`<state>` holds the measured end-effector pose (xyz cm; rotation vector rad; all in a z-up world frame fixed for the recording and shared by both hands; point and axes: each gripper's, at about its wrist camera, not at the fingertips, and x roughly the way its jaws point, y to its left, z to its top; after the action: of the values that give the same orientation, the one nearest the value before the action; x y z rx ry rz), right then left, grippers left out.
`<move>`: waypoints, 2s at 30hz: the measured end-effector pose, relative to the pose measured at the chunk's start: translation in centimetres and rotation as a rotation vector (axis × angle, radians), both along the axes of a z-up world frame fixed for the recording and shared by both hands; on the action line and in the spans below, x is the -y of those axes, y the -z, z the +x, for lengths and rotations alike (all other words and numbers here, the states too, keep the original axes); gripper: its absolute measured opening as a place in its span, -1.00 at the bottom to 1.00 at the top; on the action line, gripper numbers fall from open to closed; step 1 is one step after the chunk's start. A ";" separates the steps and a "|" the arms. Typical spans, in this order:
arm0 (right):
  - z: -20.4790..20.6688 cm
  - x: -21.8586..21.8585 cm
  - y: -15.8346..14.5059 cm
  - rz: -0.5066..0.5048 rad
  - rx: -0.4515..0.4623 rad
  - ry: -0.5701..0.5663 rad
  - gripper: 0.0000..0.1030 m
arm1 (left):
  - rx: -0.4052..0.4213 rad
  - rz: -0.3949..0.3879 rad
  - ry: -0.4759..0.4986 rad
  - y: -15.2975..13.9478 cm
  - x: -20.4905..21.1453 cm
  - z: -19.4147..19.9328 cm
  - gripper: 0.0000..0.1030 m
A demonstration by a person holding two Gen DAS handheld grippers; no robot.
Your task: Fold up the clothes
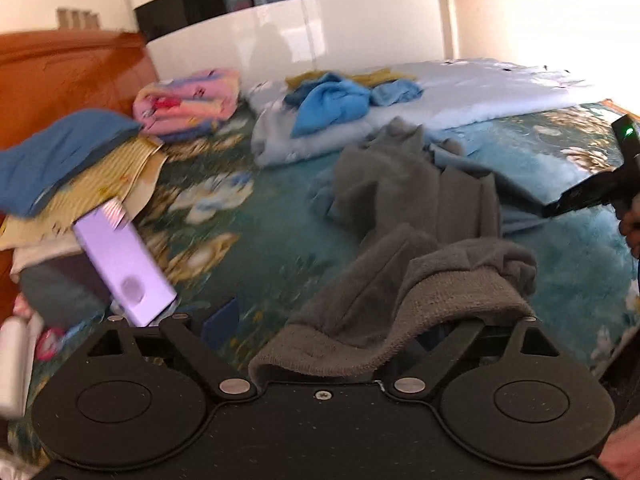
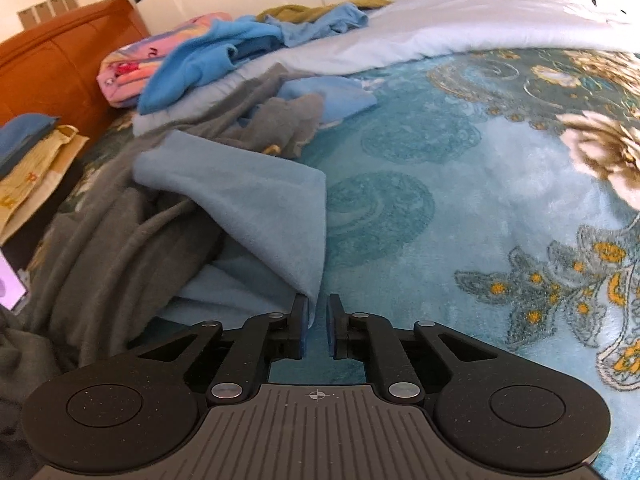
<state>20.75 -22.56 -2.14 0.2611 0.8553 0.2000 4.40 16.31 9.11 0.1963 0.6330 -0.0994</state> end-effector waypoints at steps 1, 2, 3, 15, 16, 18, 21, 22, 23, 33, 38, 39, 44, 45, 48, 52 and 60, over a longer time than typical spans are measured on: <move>-0.2 -0.3 -0.6 0.002 0.023 -0.022 -0.85 | 0.000 -0.032 -0.013 -0.1 -0.7 -0.5 0.72; -0.4 -0.5 -1.2 -0.002 0.046 -0.044 -0.83 | 0.001 -0.058 -0.025 -0.1 -1.4 -1.0 0.72; -0.4 -0.9 -1.7 -0.014 0.069 -0.064 -0.69 | 0.004 -0.065 -0.038 -0.3 -1.9 -1.4 0.72; 5.6 -5.5 -1.9 -0.123 0.081 -0.100 -0.20 | 0.208 -0.182 -0.091 -5.6 -4.4 -2.8 0.78; 5.9 -5.2 -1.6 -0.116 0.076 -0.084 -0.26 | 0.229 -0.205 -0.097 -5.9 -4.3 -2.2 0.80; 6.1 -4.2 -1.3 -0.070 0.074 -0.047 -0.78 | 0.257 -0.275 -0.098 -6.1 -3.7 -0.3 0.80; 5.0 -1.3 -1.7 0.014 0.108 0.081 -0.91 | 0.240 -0.372 -0.060 -5.7 -2.1 3.4 0.82; 4.3 -0.1 -2.0 0.023 0.127 0.130 -0.91 | 0.230 -0.379 -0.034 -5.4 -1.2 4.8 0.86; 3.6 1.1 -2.3 0.035 0.137 0.169 -0.92 | 0.212 -0.381 -0.007 -5.0 -0.2 6.3 0.93; -5.3 8.8 -1.3 0.081 0.086 0.237 -0.82 | -0.072 -0.402 0.130 2.5 8.2 18.1 0.93; -6.7 9.6 -2.5 0.077 0.120 0.243 -0.62 | -0.192 -0.390 0.147 5.7 10.8 19.8 0.93; -6.6 9.7 -2.5 0.080 0.123 0.245 -0.60 | -0.221 -0.368 0.145 6.3 11.3 20.0 0.92; -7.0 9.5 -2.5 0.091 0.131 0.246 -0.47 | -0.265 -0.372 0.115 7.6 11.8 18.5 0.28; -7.1 9.4 -2.4 0.097 0.128 0.245 -0.44 | -0.265 -0.370 0.107 7.7 11.8 18.2 -0.18; -7.3 9.2 -1.9 0.115 0.109 0.248 -0.40 | -0.262 -0.334 0.098 7.9 11.9 17.3 -0.77; -8.0 8.9 -2.1 0.121 0.116 0.240 -0.40 | -0.202 -0.422 0.078 6.7 10.7 16.6 -0.92; -9.7 10.2 -3.0 0.127 0.157 0.273 -0.34 | 0.063 -0.643 0.051 -1.8 6.0 15.1 -0.94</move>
<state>11.06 -32.71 0.87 0.4719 0.6440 0.0188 19.49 10.32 10.86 -0.4049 0.5059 -0.3374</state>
